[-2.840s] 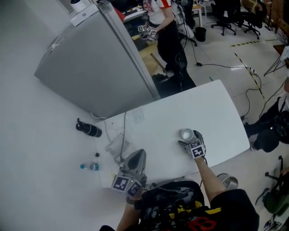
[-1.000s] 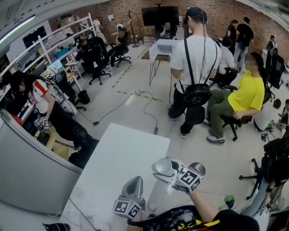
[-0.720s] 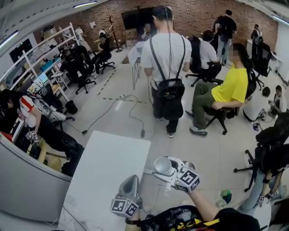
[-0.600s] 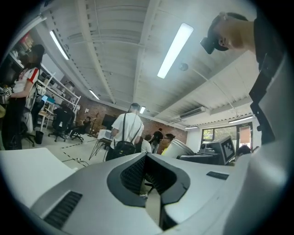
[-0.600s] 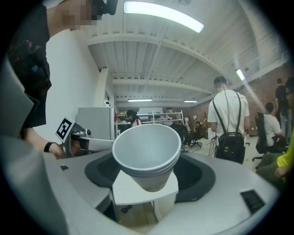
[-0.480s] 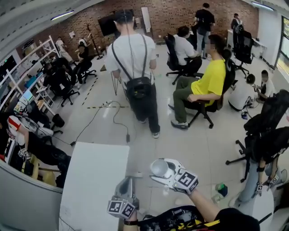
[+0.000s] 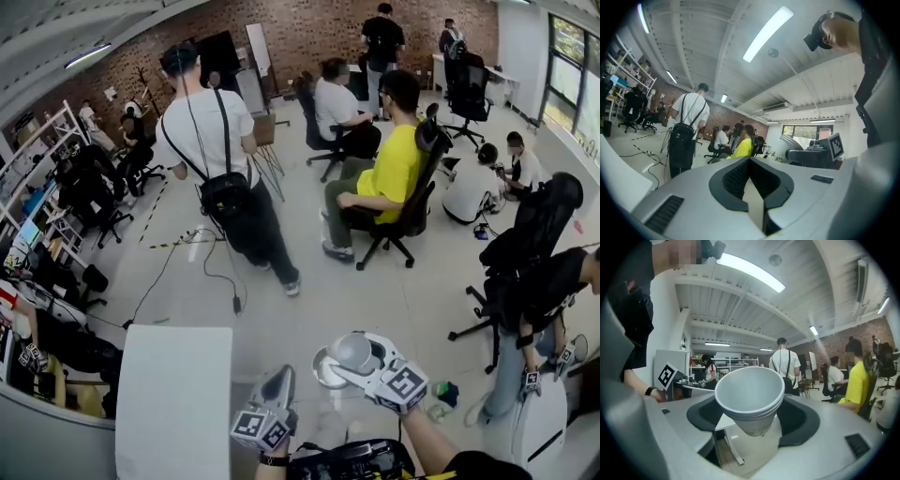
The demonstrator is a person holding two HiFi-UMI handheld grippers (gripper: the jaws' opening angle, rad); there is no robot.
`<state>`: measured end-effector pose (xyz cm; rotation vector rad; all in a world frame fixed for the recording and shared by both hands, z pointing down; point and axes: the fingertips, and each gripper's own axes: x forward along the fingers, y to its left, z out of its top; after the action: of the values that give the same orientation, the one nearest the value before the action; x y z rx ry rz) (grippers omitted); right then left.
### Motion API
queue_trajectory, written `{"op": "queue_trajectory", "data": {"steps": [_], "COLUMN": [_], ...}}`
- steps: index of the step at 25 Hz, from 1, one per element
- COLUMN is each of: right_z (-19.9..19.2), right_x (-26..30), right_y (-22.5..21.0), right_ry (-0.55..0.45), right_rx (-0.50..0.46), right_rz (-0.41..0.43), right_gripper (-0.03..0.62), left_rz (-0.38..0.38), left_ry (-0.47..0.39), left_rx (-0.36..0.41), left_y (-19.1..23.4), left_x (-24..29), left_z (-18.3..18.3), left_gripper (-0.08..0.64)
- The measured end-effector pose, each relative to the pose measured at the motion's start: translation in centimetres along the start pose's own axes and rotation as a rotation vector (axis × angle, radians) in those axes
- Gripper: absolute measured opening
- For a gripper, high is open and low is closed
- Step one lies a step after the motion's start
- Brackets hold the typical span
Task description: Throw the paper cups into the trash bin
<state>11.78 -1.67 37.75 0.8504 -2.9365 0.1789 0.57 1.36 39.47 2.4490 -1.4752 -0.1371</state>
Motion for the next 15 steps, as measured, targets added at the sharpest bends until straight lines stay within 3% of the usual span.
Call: {"op": "queue_trajectory", "data": {"steps": [9, 15], "right_z": [0.6, 0.5], "right_x": [4.0, 6.8], "right_y": [-6.3, -7.7], "right_ry": [0.014, 0.014], "right_rx": [-0.041, 0.008], "right_rz": [-0.119, -0.156], "right_gripper": [0.359, 0.359], "left_rz": [-0.068, -0.096], "left_ry": [-0.024, -0.012], "left_rx": [0.009, 0.011], "left_y": [5.0, 7.8], "left_x": [6.8, 8.7], "left_z": [1.9, 2.7], "left_gripper": [0.003, 0.003]}}
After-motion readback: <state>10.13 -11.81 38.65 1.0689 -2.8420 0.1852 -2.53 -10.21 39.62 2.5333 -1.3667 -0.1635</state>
